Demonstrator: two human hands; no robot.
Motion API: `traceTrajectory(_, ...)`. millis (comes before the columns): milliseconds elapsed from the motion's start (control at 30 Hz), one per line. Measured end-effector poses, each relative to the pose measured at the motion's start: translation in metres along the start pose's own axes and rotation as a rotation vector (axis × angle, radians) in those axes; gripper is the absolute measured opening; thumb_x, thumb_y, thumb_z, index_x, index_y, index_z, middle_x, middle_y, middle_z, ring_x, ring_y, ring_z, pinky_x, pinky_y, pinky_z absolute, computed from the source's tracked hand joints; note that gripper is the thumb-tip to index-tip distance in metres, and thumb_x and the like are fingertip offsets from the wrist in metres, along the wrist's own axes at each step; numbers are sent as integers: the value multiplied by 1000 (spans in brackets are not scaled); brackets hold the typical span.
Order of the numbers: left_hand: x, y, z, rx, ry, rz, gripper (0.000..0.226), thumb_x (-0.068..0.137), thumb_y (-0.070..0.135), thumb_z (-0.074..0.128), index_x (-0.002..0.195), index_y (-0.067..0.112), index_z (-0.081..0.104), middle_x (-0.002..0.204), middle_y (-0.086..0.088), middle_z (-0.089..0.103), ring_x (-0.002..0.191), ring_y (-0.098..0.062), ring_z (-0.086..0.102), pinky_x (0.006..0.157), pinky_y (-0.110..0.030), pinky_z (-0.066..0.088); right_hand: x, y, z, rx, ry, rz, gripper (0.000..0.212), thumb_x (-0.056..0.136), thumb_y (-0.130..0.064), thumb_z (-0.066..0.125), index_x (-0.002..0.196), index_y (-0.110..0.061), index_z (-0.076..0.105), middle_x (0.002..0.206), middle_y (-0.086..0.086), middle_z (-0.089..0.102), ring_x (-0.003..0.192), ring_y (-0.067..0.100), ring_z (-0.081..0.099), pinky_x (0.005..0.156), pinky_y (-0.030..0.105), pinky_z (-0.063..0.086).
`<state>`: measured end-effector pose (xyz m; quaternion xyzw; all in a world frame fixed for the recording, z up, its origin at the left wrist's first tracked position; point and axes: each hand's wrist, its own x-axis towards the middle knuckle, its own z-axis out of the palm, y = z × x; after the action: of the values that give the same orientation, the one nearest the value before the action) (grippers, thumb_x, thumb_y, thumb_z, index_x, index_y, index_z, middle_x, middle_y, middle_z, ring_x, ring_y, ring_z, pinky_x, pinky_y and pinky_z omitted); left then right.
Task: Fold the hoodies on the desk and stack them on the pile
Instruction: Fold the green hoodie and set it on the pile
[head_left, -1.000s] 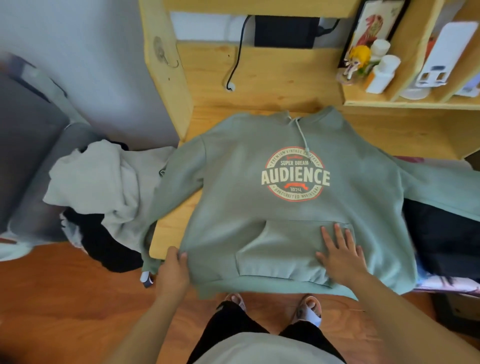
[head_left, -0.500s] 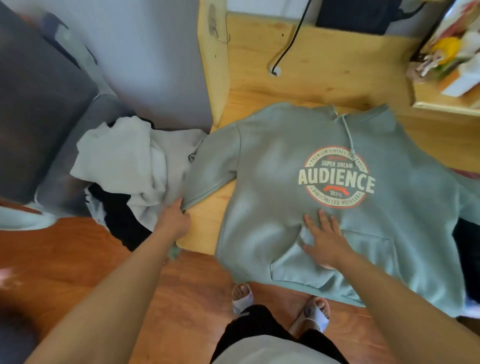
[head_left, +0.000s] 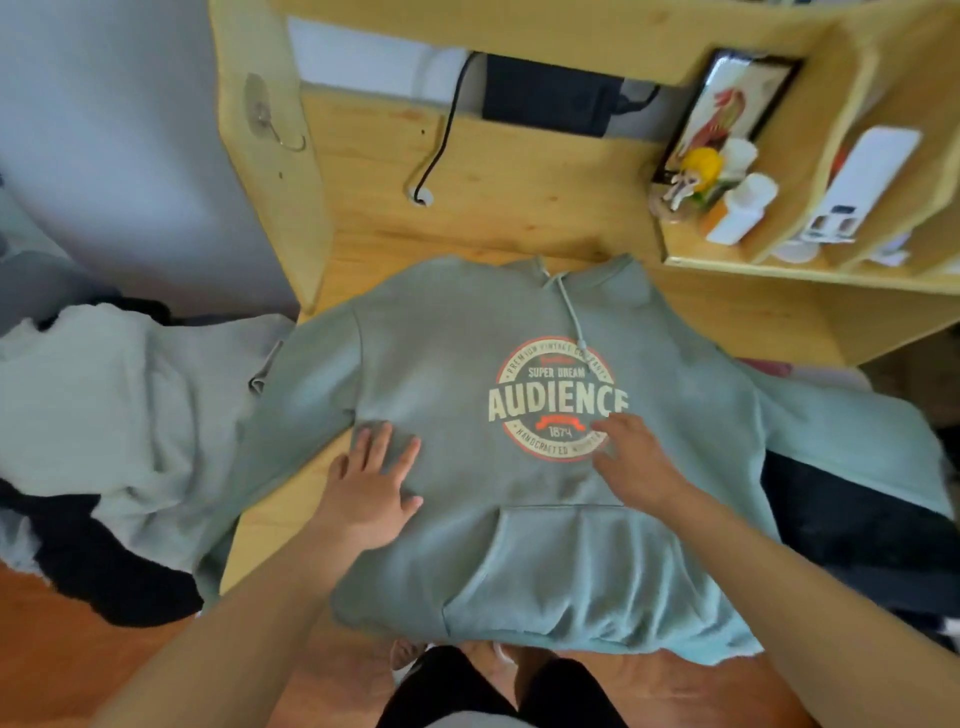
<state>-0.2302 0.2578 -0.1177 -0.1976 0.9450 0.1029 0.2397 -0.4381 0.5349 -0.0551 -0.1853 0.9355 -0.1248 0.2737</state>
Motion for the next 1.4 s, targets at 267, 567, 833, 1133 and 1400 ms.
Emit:
traceTrajectory(267, 19, -3, -30, -26, -140, -10, 70, 100, 54, 49, 159, 49, 12, 168, -3, 3, 154, -30, 10, 122, -41, 27, 149, -54, -69, -196, 150, -173, 53, 92, -12, 54, 145, -12, 46, 147, 15, 42, 136, 37, 36, 113, 43, 35)
traceTrajectory(567, 25, 4, -27, 3, -207, -72, 74, 102, 45, 47, 160, 49, 0, 170, -2, -8, 157, -29, -3, 125, -41, 21, 245, -96, -84, -560, 4, -304, 34, 89, -22, 64, 121, -14, 58, 119, 12, 68, 113, 33, 63, 92, 42, 48)
traceTrajectory(833, 31, -3, -33, -83, -273, -6, 74, 102, 54, 45, 163, 38, 4, 169, -10, -11, 156, -35, -9, 127, -44, 11, -9, -31, -22, -518, -70, -421, 57, 83, -22, 62, 138, -12, 52, 131, 19, 51, 126, 40, 47, 111, 48, 35)
traceTrajectory(1133, 15, 1, -28, -166, -190, -33, 78, 101, 50, 46, 163, 37, 0, 169, -5, -20, 157, -29, -13, 125, -44, 14, 20, -18, -74, 136, 467, -104, 21, 94, -20, 59, 112, -15, 68, 108, 9, 67, 100, 34, 63, 85, 44, 51)
traceTrajectory(1400, 23, 4, -36, -114, -280, -48, 73, 104, 48, 43, 162, 40, 1, 170, -4, -20, 157, -28, -12, 126, -49, 14, 142, -34, -83, 263, 193, 354, 24, 96, -23, 55, 115, -8, 59, 122, 18, 64, 115, 39, 59, 78, 36, 46)
